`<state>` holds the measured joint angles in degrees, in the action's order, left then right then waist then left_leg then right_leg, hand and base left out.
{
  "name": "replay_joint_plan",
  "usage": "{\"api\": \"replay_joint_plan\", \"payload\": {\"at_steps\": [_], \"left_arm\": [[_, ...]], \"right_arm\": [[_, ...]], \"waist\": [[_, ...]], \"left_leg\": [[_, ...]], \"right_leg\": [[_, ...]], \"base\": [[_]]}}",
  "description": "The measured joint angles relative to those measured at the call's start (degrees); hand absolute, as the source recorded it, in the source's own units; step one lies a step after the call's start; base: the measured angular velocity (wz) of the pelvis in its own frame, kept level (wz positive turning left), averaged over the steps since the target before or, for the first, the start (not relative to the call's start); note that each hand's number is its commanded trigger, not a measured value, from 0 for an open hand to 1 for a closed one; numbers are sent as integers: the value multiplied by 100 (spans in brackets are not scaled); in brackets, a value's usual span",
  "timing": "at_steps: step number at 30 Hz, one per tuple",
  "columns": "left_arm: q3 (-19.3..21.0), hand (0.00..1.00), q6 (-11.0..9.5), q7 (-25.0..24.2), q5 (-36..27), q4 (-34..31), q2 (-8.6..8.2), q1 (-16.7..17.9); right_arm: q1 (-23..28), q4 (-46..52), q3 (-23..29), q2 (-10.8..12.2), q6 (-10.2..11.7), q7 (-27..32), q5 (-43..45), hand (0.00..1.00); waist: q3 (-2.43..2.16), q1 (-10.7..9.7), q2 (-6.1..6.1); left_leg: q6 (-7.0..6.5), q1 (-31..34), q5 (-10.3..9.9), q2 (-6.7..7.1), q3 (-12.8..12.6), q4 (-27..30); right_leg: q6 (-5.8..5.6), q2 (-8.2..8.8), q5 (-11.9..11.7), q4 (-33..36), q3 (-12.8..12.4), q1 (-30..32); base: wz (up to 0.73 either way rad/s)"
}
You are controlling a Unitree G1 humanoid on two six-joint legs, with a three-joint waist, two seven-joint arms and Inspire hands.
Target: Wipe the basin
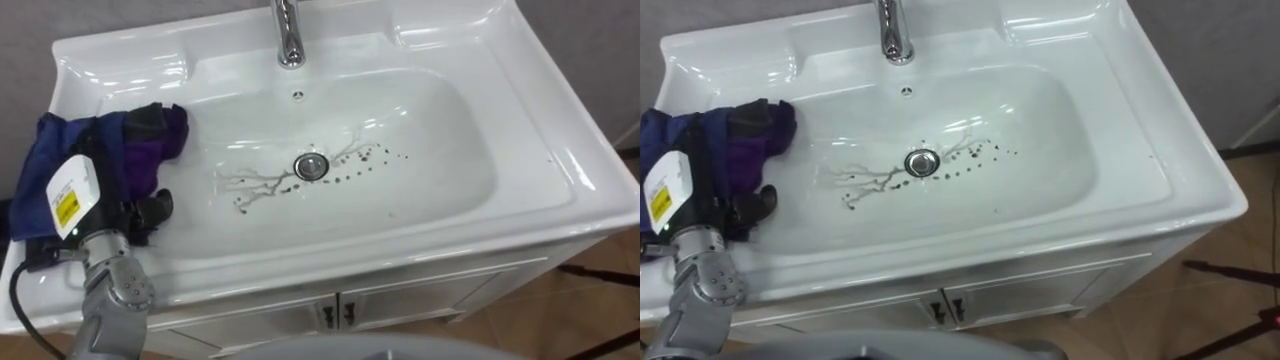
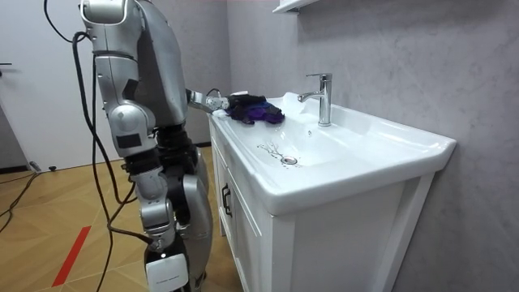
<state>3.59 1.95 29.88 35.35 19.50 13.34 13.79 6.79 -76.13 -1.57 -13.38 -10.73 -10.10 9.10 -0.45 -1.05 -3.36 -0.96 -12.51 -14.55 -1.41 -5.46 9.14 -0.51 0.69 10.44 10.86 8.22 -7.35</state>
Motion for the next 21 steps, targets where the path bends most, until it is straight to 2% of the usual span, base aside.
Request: {"api": "replay_joint_plan", "payload": {"at_steps": [3,10,21], "left_arm": [[41,100,2,196,61,154,-3,-78],[265,100,36,260,138,210,36,-213],[329,100,39,258,112,228,24,-231]], "right_arm": [[21,1,0,4,-93,-55,-2,0],[40,3,1,5,-311,-107,28,0],[5,43,47,4,-319,-83,80,0]], "waist": [[-17,-21,-23],[-33,-26,4],[-77,-26,76]], "left_leg": [[10,-26,6,-4,-49,-14],[15,-37,10,1,-68,-45],[16,-36,11,4,-67,-42]], "right_leg": [[13,-7,9,0,-21,16],[12,-3,10,89,-42,40],[10,4,19,86,-36,9]], "base": [[-11],[0],[0]]}}
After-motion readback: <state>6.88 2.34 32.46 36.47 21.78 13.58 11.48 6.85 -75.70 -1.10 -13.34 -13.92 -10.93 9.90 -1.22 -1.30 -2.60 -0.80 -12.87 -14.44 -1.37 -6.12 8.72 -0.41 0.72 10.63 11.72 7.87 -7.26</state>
